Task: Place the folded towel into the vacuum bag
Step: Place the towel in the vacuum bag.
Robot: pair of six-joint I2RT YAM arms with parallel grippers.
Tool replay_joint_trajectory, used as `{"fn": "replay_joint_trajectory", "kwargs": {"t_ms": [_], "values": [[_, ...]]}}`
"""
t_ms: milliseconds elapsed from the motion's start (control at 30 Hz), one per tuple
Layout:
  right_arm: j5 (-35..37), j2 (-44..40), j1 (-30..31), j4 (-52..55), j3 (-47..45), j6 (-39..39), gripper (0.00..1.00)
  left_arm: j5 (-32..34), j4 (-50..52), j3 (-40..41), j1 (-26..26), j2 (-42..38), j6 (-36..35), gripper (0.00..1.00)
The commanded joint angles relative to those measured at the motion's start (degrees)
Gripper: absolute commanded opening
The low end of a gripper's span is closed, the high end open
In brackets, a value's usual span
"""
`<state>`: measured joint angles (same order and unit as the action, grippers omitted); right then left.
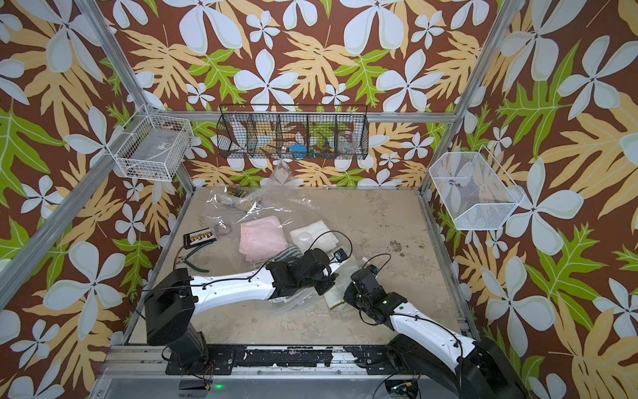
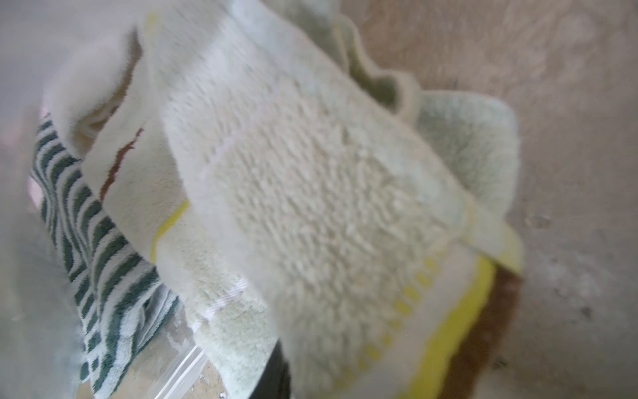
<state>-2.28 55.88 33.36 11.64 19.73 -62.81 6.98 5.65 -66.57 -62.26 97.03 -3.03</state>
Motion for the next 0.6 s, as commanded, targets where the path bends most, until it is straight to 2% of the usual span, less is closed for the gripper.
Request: {"fn": "replay_joint_trajectory", "kwargs": {"t_ms": [0,367,433,500,567], "values": [[1.7,-1.1,-0.1,-0.5,0.1,1.9,0.22,2.5,2.4,-0.2,-0.2,-1.0,0.8,0.52],[1.3,-1.9,-1.2,-2.6,-0.9,2.4,0.19,4.5,4.8,-6.4,-0.2,8.6,-3.0,0.50],[1.4,-1.8,-1.4,-2.9,-1.0,2.7,0.18,7.1,4.7,-7.3,-0.2,10.0,-3.5,0.43],[1.4,-1.7,-1.5,-3.8,-1.4,2.8,0.18,8.5,4.5,-8.1,-0.2,11.2,-4.5,0.33],[1.2,-1.3,-2.0,-5.4,-2.0,2.9,0.16,8.7,3.4,-8.1,-0.2,11.5,-5.5,0.14]]}}
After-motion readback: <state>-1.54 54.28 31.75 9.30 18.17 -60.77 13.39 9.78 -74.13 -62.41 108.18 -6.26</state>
